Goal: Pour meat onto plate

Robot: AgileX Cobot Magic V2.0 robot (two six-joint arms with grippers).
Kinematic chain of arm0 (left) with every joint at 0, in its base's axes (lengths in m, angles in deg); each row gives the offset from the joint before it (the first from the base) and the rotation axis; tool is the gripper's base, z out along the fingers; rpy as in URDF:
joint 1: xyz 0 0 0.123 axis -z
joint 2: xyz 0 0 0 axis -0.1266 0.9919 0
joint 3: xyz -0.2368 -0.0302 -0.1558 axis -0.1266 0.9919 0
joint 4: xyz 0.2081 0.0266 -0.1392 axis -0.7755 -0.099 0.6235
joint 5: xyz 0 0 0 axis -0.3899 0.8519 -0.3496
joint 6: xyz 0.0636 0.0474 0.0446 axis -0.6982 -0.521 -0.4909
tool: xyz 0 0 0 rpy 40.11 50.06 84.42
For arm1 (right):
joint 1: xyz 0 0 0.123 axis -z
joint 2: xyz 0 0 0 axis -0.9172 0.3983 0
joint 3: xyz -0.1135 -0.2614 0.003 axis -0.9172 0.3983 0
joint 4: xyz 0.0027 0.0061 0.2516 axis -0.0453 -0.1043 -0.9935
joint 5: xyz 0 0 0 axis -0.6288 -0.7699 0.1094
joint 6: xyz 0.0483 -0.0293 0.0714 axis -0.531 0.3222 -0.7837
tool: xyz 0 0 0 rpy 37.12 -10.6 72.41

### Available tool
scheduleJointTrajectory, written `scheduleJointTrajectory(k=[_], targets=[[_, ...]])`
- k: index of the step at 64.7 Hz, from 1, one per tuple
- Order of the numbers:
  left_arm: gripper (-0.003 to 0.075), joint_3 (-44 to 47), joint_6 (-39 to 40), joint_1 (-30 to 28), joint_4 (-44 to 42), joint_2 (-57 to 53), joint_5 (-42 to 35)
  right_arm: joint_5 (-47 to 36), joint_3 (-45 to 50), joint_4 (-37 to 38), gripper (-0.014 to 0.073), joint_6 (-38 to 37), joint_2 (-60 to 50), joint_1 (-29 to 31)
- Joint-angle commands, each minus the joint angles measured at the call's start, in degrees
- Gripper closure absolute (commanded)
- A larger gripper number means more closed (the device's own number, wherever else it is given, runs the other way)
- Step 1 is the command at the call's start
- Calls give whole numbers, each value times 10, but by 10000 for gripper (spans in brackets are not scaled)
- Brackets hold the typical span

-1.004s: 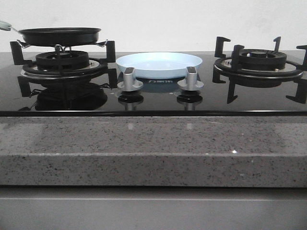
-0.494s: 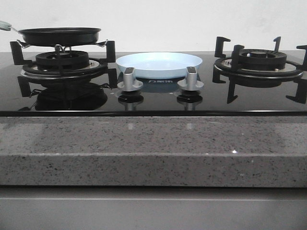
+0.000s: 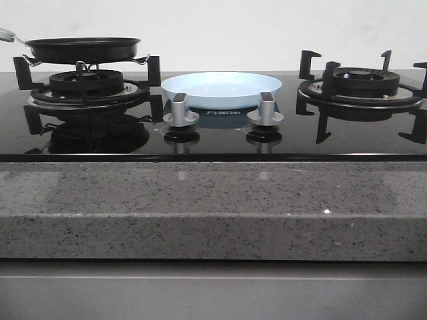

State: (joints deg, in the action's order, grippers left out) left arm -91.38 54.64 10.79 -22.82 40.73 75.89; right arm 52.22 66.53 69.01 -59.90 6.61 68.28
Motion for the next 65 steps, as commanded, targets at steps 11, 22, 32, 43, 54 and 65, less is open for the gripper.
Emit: scheduleJointTrajectory(k=[11,22,32,43,54,65], targets=[[741,-168,0,3,5,42,98,35,-160,-1,662,5,41,2],[741,-263,0,3,5,121,185,94,-257,-1,662,5,119,2],[741,-326,0,3,5,191,251,136,-315,-1,662,5,191,2],[741,-339,0,3,5,241,261,144,-322,-1,662,5,251,2],[741,-338,0,3,5,265,262,143,-322,-1,662,5,289,2],[738,-338,0,3,5,278,260,147,-322,-1,659,5,305,2]])
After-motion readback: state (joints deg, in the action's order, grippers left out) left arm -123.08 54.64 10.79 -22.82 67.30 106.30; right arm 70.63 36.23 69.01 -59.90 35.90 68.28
